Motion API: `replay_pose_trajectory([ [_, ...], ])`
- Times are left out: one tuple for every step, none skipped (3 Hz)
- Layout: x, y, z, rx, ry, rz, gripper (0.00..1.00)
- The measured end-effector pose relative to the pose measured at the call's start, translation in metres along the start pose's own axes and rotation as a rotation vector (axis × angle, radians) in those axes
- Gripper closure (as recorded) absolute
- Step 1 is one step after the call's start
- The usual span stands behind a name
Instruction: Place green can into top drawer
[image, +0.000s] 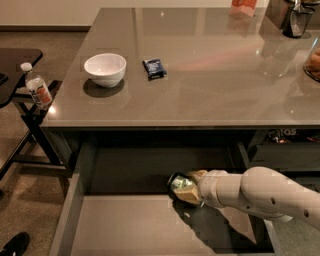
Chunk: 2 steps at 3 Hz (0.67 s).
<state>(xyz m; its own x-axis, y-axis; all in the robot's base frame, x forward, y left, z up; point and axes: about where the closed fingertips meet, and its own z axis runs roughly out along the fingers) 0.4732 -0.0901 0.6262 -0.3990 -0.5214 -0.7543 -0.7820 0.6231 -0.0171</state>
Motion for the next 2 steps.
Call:
replay_pose_trajectory([
  [0.0,0.0,0.0,0.0,0.0,0.0,0.11],
  [-0.0001,0.0001,0.0,0.0,0.0,0.0,0.0],
])
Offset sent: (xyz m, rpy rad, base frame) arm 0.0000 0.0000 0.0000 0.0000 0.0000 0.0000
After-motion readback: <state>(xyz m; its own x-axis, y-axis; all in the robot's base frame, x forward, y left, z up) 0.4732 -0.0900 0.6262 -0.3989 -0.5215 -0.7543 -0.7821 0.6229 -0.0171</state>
